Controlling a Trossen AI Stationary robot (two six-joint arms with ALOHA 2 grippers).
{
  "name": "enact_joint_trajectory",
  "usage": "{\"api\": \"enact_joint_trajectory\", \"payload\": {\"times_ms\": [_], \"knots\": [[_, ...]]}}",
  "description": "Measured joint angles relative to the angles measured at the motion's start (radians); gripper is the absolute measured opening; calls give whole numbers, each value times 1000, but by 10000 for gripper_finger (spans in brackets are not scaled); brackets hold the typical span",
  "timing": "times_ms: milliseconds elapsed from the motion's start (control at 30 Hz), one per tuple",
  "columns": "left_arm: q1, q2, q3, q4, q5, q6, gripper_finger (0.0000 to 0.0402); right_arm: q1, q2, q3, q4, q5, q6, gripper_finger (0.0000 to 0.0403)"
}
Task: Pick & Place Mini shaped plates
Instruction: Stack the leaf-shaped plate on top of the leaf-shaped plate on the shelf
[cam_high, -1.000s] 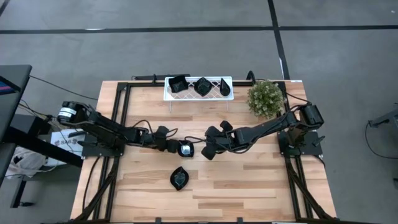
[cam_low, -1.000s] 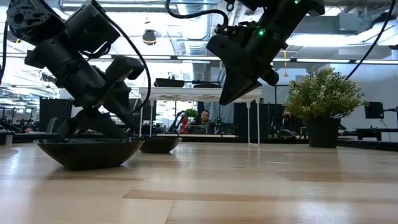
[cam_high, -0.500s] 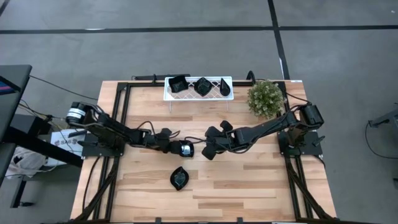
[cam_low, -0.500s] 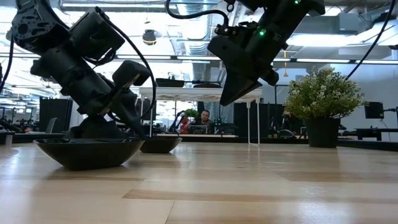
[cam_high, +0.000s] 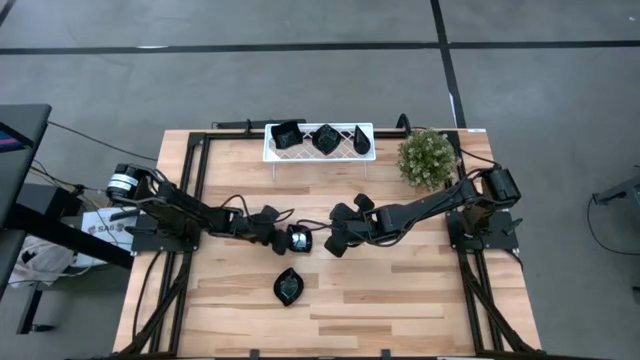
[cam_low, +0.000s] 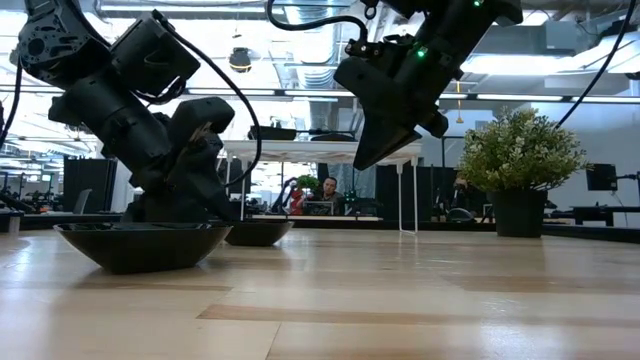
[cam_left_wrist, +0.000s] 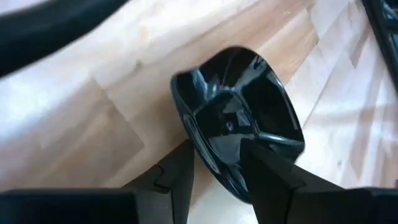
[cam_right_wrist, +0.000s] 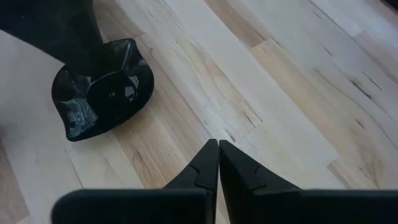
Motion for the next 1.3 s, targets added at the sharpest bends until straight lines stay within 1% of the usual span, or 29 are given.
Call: {"api": "enact_joint_trajectory", "payload": {"times_ms": [133, 367, 567, 633, 767, 833, 900, 967, 1133, 1200, 1300], "knots": [[24, 0, 0, 10, -43, 83, 131, 0, 0, 0, 0, 0, 0, 8], [76, -1, 0, 43, -46, 173, 131, 0, 0, 0, 3, 0, -1, 8], [124, -2, 1, 61, -52, 217, 131, 0, 0, 0, 4, 0, -1, 8], [143, -2, 1, 86, -53, 234, 131, 0, 0, 0, 5, 0, -1, 8], [180, -2, 2, 192, -53, 256, 131, -1, 0, 0, 22, 0, -10, 8], [187, -5, 3, 221, -23, 255, 131, -4, 0, 0, 23, 1, -10, 8], [184, -10, 8, 222, 30, 255, 131, -5, 0, 0, 22, 1, -10, 8], [169, -10, 9, 219, 59, 250, 131, -5, 0, 0, 21, 1, -10, 8], [105, -11, 7, 207, 67, 189, 131, -4, 0, 0, 11, 1, -10, 8], [86, -24, 4, 182, 41, 171, 131, -4, 0, 0, 4, 0, -10, 8], [64, -75, -4, 96, -56, 171, 131, -4, 0, 0, -3, -5, -10, 8]]}}
